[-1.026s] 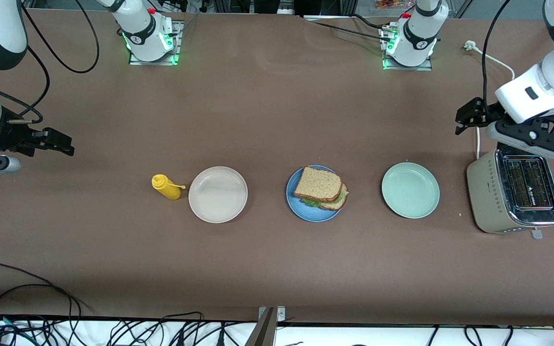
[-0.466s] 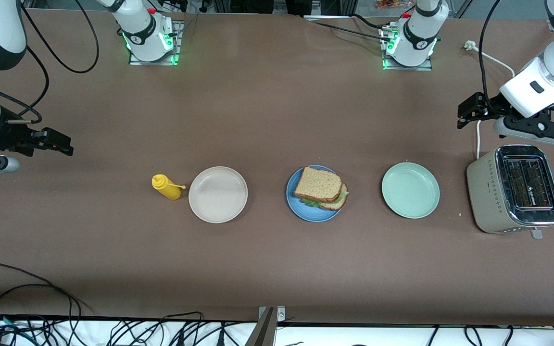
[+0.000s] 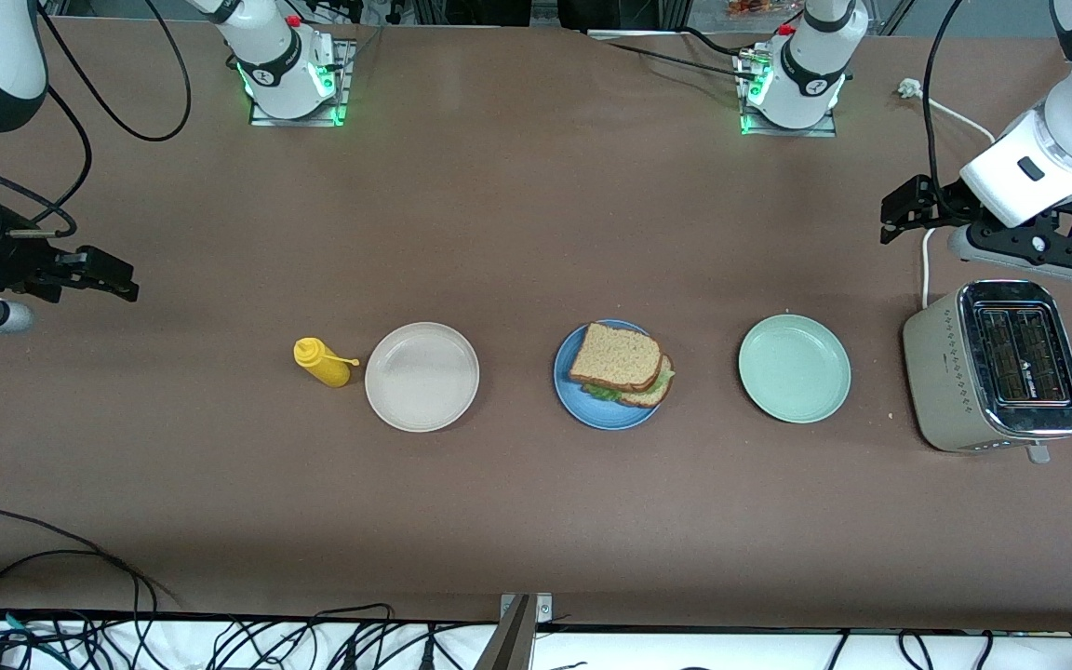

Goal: Make sandwich in blue plate with both arms

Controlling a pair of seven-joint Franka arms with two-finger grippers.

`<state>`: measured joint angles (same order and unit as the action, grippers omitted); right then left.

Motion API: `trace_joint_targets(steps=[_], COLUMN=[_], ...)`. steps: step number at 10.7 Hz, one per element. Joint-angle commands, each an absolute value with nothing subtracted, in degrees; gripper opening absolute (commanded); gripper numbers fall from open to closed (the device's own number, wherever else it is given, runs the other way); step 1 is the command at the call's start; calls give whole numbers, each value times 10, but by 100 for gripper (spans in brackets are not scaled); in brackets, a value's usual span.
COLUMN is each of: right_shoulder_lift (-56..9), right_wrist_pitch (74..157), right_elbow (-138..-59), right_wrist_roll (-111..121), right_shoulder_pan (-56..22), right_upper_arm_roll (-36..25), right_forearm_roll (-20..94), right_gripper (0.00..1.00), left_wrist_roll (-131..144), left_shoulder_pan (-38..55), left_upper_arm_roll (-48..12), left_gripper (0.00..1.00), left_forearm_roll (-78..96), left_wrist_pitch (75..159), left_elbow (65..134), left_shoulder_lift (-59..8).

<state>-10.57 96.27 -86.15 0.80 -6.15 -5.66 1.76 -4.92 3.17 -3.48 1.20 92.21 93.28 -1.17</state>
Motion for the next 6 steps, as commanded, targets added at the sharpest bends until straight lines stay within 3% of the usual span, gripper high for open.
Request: trace_joint_targets(steps=[1,6], right_shoulder_lift=[-98,-98], right_wrist_pitch=[952,952], right_elbow=[-858,-858], right_wrist_roll=[7,6], right_shoulder_pan=[-62,-63], right_upper_arm_roll=[-56,-55], right_forearm_roll=[4,4], right_gripper=[100,100], left_wrist_roll=[-42,-45], left_shoulder_pan=[31,30], left_upper_arm_roll=[-37,-37], left_gripper=[100,100], left_forearm_roll=[4,4], left_wrist_pitch=[910,910], left_elbow=[925,925], left_shoulder_lift=[-11,-11])
